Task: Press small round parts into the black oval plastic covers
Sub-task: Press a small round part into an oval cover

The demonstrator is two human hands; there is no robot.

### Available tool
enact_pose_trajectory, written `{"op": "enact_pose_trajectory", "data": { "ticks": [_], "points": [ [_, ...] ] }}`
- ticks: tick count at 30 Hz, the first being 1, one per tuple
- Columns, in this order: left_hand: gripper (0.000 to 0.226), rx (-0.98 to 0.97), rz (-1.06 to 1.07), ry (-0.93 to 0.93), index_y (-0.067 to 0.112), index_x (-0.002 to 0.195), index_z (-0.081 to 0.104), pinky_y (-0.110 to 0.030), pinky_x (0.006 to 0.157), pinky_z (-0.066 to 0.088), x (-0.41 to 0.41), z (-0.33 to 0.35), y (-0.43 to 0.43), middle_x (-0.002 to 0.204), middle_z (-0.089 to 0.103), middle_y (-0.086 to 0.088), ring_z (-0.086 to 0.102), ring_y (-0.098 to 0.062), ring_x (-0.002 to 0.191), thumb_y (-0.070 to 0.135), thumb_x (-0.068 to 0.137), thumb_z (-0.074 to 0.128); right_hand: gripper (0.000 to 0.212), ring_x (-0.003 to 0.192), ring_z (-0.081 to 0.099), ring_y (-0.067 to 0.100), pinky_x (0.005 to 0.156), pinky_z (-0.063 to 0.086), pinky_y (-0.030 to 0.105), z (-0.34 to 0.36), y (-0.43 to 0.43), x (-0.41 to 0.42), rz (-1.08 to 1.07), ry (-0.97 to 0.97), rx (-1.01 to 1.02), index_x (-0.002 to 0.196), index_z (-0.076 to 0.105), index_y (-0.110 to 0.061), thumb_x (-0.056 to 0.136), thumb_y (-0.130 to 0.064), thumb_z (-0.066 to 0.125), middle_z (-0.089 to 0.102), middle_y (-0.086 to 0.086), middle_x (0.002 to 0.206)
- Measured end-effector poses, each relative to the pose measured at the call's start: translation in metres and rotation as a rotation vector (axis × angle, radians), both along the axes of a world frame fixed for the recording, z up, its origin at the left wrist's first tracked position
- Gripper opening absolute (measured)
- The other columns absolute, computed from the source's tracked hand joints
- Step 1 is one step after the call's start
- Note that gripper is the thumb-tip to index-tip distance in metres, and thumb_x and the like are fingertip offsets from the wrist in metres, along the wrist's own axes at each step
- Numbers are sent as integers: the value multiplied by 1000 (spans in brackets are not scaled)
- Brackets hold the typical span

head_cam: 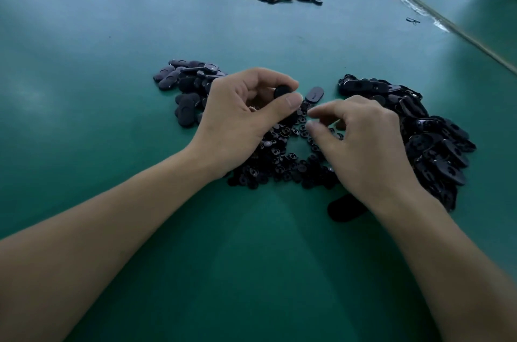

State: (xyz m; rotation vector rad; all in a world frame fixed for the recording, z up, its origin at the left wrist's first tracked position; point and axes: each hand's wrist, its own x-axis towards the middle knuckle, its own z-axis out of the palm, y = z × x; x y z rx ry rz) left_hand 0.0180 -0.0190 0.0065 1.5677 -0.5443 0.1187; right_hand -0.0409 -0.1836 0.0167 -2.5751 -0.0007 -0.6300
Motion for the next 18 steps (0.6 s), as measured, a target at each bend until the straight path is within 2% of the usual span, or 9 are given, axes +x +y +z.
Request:
{"op": "enact_pose_trajectory", "data": {
  "ticks": [2, 5, 9, 14, 18],
  "points": [
    [12, -35, 19, 7, 20, 92, 72, -21, 63, 52, 1, -1, 0, 74, 74, -1, 63, -6, 62, 12, 85, 78, 22, 104, 54, 23, 92, 40, 31, -1, 0, 0, -22, 80, -101, 110, 75, -24, 93, -35, 66, 64, 2, 102],
    [9, -108, 10, 57, 16, 90, 72, -19, 59, 54, 2, -2, -1, 71, 73, 3, 65, -7, 59, 8, 87, 75, 20, 103, 53, 23, 91, 42, 33, -1, 3, -1, -29, 139, -118, 105, 76, -26, 93, -38, 66, 61, 2, 99],
    [6, -161, 32, 100, 13, 88, 72, -19, 59, 55, 3, -2, -2, 69, 73, 3, 69, -9, 60, 7, 88, 74, 17, 97, 55, 23, 88, 44, 33, 0, 6, -1, -46, 140, -131, 101, 76, -23, 94, -34, 65, 63, 3, 96],
    [6, -159, 68, 98, 14, 89, 71, -14, 58, 50, 3, -2, -2, 71, 75, 5, 67, -5, 59, 10, 88, 75, 21, 100, 54, 25, 84, 42, 34, -1, 10, 1, -59, 128, -203, 103, 74, -16, 99, -30, 58, 63, 5, 100],
    [8, -175, 72, 109, 13, 89, 69, -17, 58, 52, 3, -2, -1, 71, 74, 3, 70, -9, 63, 7, 88, 75, 20, 97, 56, 24, 83, 44, 33, -2, 9, 4, -41, 73, -124, 102, 69, -12, 102, -24, 53, 62, 5, 100]
  ]
}}
